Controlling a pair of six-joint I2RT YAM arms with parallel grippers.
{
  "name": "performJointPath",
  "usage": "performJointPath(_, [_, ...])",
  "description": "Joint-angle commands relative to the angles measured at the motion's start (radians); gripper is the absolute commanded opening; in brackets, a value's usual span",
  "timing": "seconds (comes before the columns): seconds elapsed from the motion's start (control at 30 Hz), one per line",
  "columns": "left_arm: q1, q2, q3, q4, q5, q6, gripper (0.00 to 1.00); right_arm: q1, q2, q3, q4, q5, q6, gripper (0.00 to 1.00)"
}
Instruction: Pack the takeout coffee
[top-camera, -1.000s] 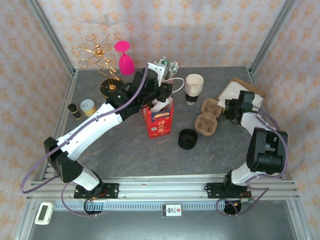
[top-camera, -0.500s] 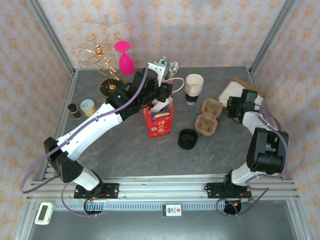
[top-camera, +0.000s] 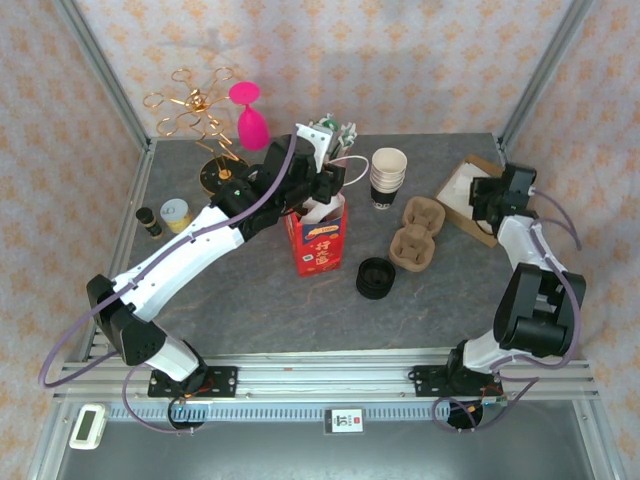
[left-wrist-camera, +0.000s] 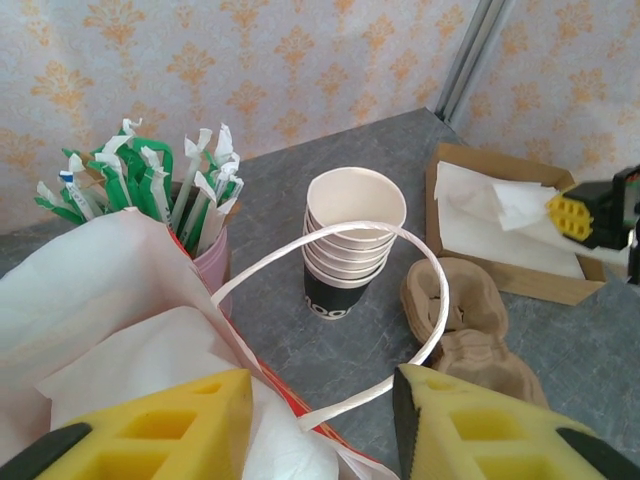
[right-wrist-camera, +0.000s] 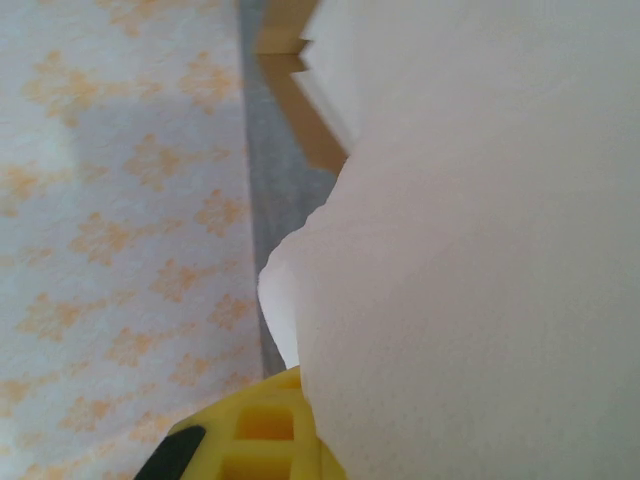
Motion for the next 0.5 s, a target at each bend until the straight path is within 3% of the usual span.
performJointPath(0.0, [0.001, -0.055, 0.014, -0.005, -0.037, 0.068, 0.46, -0.002, -0.056, 0.107, -0.070, -0.035, -0.138, 0.00])
performJointPath(0.27, [0.001, -0.128, -0.044, 0.075, 0.040, 0.231, 0.56, 0.003, -0.100, 0.291, -0.207, -0.153, -0.307, 0.00])
performJointPath(0.47, [-0.003, -0.124, -0.036, 0.152, 0.200, 0.358, 0.71, 0.040, -0.131, 0.426, -0.321, -0.271, -0.415, 0.00])
